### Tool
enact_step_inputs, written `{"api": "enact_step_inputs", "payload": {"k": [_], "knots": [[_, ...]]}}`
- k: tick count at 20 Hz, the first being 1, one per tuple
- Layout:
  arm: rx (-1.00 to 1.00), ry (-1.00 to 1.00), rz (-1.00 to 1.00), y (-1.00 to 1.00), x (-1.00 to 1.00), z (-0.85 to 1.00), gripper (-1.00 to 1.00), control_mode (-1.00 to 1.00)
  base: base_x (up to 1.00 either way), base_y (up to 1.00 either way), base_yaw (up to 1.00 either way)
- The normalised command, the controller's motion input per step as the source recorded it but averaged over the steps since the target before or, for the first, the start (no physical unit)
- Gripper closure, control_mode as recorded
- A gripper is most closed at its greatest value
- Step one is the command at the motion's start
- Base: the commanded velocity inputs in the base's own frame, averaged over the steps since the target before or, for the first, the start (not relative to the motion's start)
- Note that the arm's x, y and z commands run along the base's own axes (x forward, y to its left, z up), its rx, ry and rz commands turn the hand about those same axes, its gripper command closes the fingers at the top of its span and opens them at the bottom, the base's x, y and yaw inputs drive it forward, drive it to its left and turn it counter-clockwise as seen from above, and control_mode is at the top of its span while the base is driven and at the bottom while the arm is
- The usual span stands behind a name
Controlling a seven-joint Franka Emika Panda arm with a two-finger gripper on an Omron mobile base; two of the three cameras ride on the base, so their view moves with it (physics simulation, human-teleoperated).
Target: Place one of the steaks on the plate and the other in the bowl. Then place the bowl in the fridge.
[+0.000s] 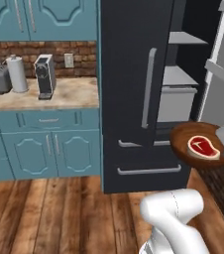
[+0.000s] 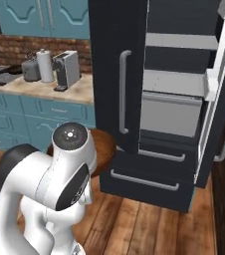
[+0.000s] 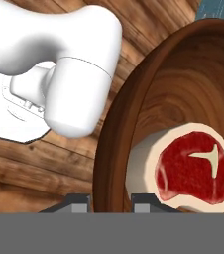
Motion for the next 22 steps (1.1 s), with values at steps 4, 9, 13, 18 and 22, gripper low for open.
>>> {"api": "enact_step_inputs", "payload": {"k": [4,9,13,18,22], "knots": [[0.00,0.00,0.00,0.00,0.00,0.00,1.00,1.00,0.21,-0.21,-0.19],[0.00,0.00,0.00,0.00,0.00,0.00,1.00,1.00,0.33,-0.24,-0.21],[0.00,0.00,0.00,0.00,0.00,0.00,1.00,1.00,0.29,-0.47,-0.21],[0.00,0.00,0.00,0.00,0.00,0.00,1.00,1.00,0.34,-0.30,-0.23],[0.00,0.00,0.00,0.00,0.00,0.00,1.00,1.00,0.51,-0.02,-0.24]]}}
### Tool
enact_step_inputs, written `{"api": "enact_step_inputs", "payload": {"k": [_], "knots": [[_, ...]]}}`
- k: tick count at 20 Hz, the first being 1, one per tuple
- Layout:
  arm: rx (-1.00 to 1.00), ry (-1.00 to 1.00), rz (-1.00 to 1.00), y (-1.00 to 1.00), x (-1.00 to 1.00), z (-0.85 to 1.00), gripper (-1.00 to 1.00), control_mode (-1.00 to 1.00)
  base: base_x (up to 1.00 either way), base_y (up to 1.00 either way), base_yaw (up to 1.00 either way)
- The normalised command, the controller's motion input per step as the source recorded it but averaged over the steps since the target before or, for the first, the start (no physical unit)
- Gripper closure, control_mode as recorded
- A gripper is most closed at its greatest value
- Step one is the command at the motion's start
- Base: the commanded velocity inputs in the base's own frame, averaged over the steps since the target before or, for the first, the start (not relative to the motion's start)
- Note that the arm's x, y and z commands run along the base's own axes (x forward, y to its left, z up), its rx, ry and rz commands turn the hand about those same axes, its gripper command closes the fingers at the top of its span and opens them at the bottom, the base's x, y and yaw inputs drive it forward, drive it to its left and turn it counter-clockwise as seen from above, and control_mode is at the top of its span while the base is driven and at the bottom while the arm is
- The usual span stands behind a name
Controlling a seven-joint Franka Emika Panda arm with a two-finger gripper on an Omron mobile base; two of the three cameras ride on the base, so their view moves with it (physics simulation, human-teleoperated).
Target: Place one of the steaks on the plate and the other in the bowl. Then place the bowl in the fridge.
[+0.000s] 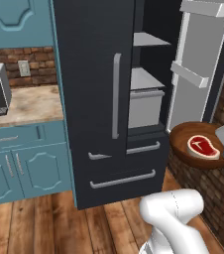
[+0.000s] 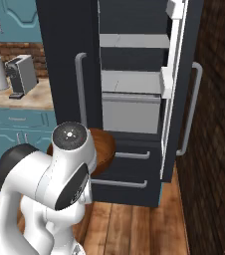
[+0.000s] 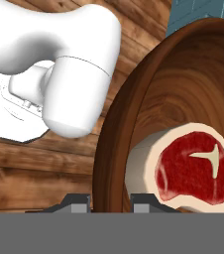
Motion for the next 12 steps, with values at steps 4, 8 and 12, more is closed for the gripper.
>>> {"api": "enact_step_inputs", "payload": {"k": [4,8,12], "knots": [[0.00,0.00,0.00,0.00,0.00,0.00,1.00,1.00,0.63,0.00,-0.26],[0.00,0.00,0.00,0.00,0.00,0.00,1.00,1.00,0.61,0.00,-0.27],[0.00,0.00,0.00,0.00,0.00,0.00,1.00,1.00,0.49,0.06,-0.24]]}}
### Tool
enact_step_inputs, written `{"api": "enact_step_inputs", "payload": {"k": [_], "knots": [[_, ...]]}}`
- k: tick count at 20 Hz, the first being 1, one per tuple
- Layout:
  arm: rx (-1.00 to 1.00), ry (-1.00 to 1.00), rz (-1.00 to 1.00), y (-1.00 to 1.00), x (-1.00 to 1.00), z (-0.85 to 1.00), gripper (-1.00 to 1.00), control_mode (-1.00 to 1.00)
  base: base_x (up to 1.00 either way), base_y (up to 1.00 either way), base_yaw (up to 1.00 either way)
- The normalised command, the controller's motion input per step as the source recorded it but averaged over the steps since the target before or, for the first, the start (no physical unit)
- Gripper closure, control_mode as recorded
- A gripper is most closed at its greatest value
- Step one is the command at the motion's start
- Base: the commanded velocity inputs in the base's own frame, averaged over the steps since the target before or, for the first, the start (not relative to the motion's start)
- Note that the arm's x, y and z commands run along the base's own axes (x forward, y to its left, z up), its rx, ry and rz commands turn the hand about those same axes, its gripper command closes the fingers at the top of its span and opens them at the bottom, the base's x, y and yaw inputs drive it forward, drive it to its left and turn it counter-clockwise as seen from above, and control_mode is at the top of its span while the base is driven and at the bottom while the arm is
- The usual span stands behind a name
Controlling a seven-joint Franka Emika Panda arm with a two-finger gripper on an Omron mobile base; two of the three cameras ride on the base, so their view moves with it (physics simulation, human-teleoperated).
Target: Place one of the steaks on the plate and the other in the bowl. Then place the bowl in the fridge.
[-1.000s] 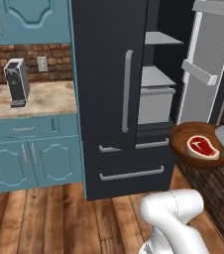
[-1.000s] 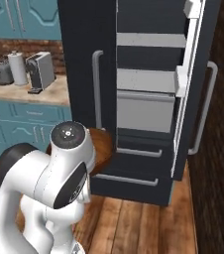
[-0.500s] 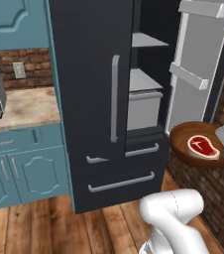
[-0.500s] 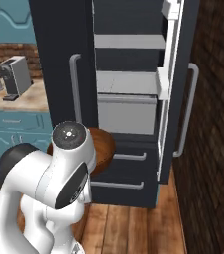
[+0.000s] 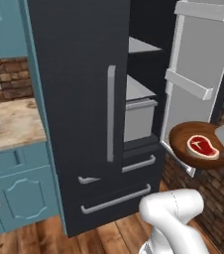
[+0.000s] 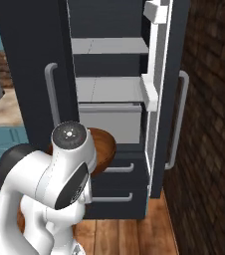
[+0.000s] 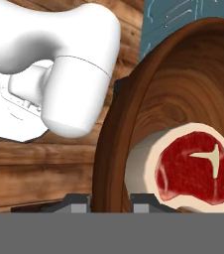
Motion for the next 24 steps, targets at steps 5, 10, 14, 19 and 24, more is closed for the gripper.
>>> {"api": "enact_step_inputs", "payload": {"k": [5,10,14,19,24], "knots": [[0.00,0.00,0.00,0.00,0.00,0.00,1.00,1.00,0.48,0.18,-0.18],[0.00,0.00,0.00,0.00,0.00,0.00,1.00,1.00,0.65,0.16,-0.04],[0.00,0.00,0.00,0.00,0.00,0.00,1.00,1.00,0.48,0.00,0.00],[0.00,0.00,0.00,0.00,0.00,0.00,1.00,1.00,0.18,-0.03,0.00],[0.00,0.00,0.00,0.00,0.00,0.00,1.00,1.00,0.19,0.00,0.01]]}}
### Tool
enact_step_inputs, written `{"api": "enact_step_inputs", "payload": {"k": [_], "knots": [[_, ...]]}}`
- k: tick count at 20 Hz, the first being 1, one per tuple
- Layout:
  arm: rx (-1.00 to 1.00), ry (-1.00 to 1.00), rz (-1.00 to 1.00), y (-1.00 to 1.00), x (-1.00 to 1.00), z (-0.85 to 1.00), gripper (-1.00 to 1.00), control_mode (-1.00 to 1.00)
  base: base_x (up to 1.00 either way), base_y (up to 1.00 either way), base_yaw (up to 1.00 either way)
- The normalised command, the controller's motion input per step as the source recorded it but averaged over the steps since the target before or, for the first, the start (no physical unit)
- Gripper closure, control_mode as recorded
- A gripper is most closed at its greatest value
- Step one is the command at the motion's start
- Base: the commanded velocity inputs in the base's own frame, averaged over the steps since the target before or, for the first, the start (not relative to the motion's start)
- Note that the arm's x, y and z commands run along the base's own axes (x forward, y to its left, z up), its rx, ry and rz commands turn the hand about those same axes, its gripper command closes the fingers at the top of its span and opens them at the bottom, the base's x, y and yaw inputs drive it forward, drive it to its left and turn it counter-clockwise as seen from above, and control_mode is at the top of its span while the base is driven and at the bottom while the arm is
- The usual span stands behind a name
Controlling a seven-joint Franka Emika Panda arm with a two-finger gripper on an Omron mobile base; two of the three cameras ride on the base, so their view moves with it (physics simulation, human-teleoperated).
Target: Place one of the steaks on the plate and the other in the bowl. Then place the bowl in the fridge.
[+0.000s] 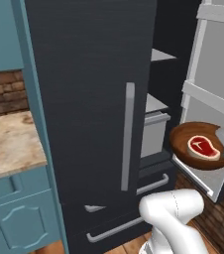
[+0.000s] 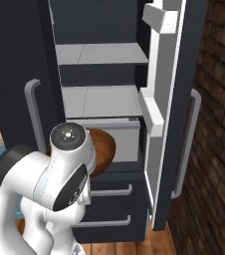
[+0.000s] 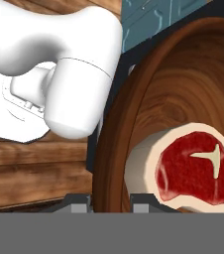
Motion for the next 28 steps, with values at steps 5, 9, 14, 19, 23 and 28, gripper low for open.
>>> {"api": "enact_step_inputs", "payload": {"k": [5,9,14,19,23,28], "knots": [[0.00,0.00,0.00,0.00,0.00,0.00,1.00,1.00,0.26,-0.02,0.05],[0.00,0.00,0.00,0.00,0.00,0.00,1.00,1.00,0.24,-0.14,0.08],[0.00,0.00,0.00,0.00,0.00,0.00,1.00,1.00,0.25,-0.14,0.08],[0.00,0.00,0.00,0.00,0.00,0.00,1.00,1.00,0.30,-0.16,0.10],[0.00,0.00,0.00,0.00,0.00,0.00,1.00,1.00,0.28,-0.22,0.11],[0.00,0.00,0.00,0.00,0.00,0.00,1.00,1.00,0.25,-0.30,0.12]]}}
